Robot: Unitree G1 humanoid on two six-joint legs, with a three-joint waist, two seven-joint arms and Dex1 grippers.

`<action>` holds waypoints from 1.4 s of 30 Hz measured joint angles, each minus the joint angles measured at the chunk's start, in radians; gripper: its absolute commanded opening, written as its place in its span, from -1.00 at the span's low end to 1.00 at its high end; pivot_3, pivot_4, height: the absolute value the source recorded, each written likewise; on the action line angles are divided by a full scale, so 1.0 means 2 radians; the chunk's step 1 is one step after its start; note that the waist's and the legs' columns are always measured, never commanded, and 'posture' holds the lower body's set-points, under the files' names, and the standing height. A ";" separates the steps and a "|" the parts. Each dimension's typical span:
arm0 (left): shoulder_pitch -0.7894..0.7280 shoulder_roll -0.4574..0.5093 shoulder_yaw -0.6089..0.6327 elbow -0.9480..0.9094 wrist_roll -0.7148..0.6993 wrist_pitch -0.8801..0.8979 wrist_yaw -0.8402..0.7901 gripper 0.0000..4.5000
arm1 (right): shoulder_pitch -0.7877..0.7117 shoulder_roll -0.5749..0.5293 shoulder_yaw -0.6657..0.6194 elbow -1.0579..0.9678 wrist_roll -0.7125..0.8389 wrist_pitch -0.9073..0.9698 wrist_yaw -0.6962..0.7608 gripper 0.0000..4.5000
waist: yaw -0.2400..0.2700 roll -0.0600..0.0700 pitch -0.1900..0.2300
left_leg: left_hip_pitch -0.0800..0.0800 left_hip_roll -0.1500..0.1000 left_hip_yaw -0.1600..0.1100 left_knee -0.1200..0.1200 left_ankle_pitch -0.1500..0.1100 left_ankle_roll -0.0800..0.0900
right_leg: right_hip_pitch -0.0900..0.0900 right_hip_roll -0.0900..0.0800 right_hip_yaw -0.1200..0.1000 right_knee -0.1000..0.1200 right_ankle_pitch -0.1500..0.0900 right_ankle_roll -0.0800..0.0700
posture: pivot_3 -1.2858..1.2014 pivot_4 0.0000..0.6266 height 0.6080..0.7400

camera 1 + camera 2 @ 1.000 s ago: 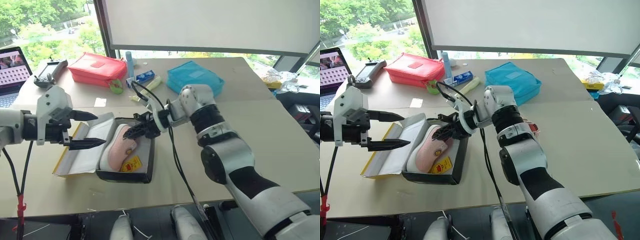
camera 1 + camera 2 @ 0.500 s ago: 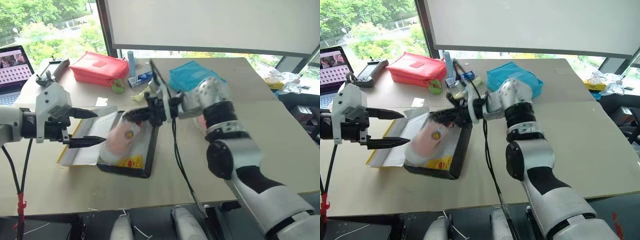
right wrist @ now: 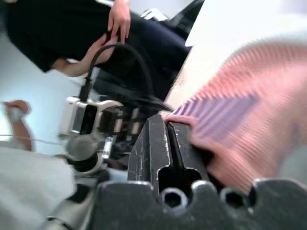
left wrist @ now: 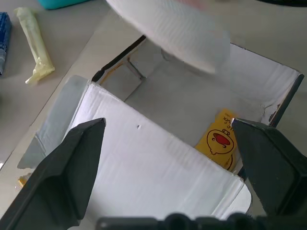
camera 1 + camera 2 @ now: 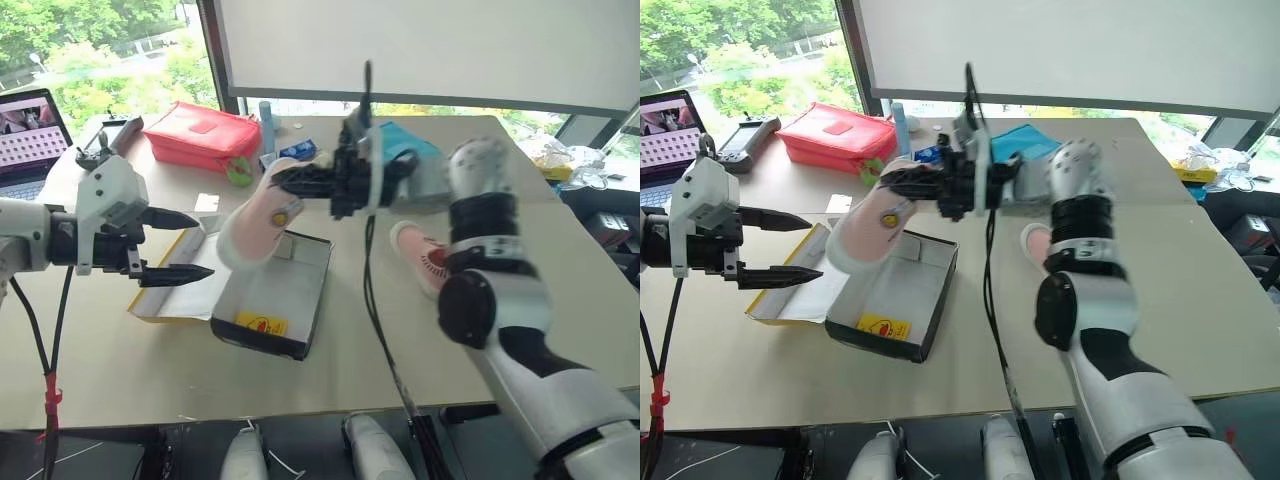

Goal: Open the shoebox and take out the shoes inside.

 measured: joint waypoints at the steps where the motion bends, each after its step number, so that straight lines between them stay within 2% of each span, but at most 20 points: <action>1: 0.000 0.000 -0.001 0.001 0.001 0.000 -0.001 1.00 | -0.002 -0.040 0.039 -0.013 -0.012 -0.022 0.032 -0.98 | 0.001 0.000 0.000 | 0.000 0.000 0.000 0.000 0.000 0.000 | 0.000 0.000 0.000 0.000 0.000 0.000 | 0.03 -0.52 0.77; 4: -0.003 -0.005 -0.008 0.006 0.006 -0.005 -0.002 1.00 | -0.014 -0.116 0.124 -0.016 -0.065 -0.104 0.104 -0.98 | 0.001 0.001 0.001 | 0.000 0.000 0.000 -0.001 0.000 0.000 | 0.000 0.000 0.000 -0.001 0.000 -0.001 | 0.03 -0.52 0.77; 7: -0.012 -0.017 -0.020 0.009 0.010 -0.009 -0.002 1.00 | -0.024 -0.178 0.215 0.006 -0.151 -0.239 0.176 -0.98 | -0.001 0.001 0.001 | 0.000 0.000 0.000 0.000 0.000 0.000 | 0.000 0.000 0.000 -0.001 0.000 0.000 | 0.03 -0.52 0.77; 10: -0.013 -0.024 -0.023 0.009 0.013 -0.009 -0.002 1.00 | -0.045 -0.209 0.276 0.115 -0.256 -0.385 0.184 -0.98 | -0.002 0.001 0.001 | 0.000 0.000 0.000 0.000 0.000 0.000 | 0.000 0.000 0.000 -0.002 0.000 0.000 | 0.03 -0.52 0.77; 15: -0.012 -0.033 -0.023 0.008 0.014 -0.009 0.001 1.00 | -0.047 -0.221 0.306 0.260 -0.363 -0.540 0.126 -0.98 | -0.002 0.003 0.002 | 0.000 0.000 0.000 -0.001 0.000 0.000 | 0.000 0.000 0.000 -0.002 0.000 0.000 | 0.03 -0.52 0.77; 19: -0.009 -0.033 -0.023 0.006 0.015 -0.008 0.002 1.00 | -0.054 -0.239 0.312 0.314 -0.420 -0.593 0.086 -0.98 | -0.002 0.006 0.004 | 0.000 -0.001 0.000 -0.001 0.000 0.000 | 0.000 0.000 0.001 -0.002 0.000 0.000 | 0.03 -0.52 0.77; 25: 0.010 -0.033 -0.018 -0.005 0.015 -0.001 0.007 1.00 | -0.059 -0.287 0.347 0.329 -0.505 -0.689 0.136 -0.98 | -0.003 0.008 0.005 | 0.000 -0.001 0.000 -0.001 0.000 0.000 | 0.000 0.000 0.001 -0.002 0.000 0.000 | 0.03 -0.52 0.77; 28: 0.025 -0.033 -0.011 -0.007 0.015 0.002 0.011 1.00 | -0.059 -0.299 0.346 0.345 -0.523 -0.704 0.159 -0.98 | -0.003 0.008 0.005 | 0.000 -0.001 0.000 0.000 0.000 0.000 | 0.000 0.000 0.001 -0.002 0.000 0.000 | 0.03 -0.52 0.77; 30: 0.031 -0.033 -0.007 -0.010 0.013 0.003 0.016 1.00 | -0.059 -0.291 0.341 0.351 -0.524 -0.712 0.175 -0.98 | -0.006 0.008 0.005 | 0.001 -0.001 0.000 0.001 0.000 0.000 | 0.001 0.000 0.002 -0.001 0.001 0.000 | 0.03 -0.52 0.77; 35: 0.035 -0.048 0.005 -0.035 -0.011 0.026 0.033 1.00 | -0.037 -0.209 0.321 0.351 -0.516 -0.731 0.202 -0.98 | -0.018 0.008 0.005 | 0.004 -0.002 0.000 0.001 0.001 -0.001 | 0.002 0.000 0.005 0.000 0.003 0.001 | 0.03 -0.52 0.77; 39: 0.041 -0.050 0.006 -0.048 -0.017 0.034 0.043 1.00 | -0.003 -0.153 0.318 0.350 -0.516 -0.735 0.197 -0.47 | -0.017 0.008 0.005 | 0.005 -0.003 0.000 0.001 0.001 -0.001 | 0.002 0.000 0.005 0.003 0.003 0.002 | 0.03 -0.52 0.77; 42: 0.050 -0.049 0.018 -0.055 -0.023 0.039 0.049 1.00 | 0.003 -0.132 0.299 0.350 -0.507 -0.719 0.173 0.00 | -0.013 0.008 0.005 | 0.004 -0.003 0.000 0.002 0.001 -0.001 | 0.002 0.000 0.005 0.003 0.002 0.002 | 0.03 -0.52 0.77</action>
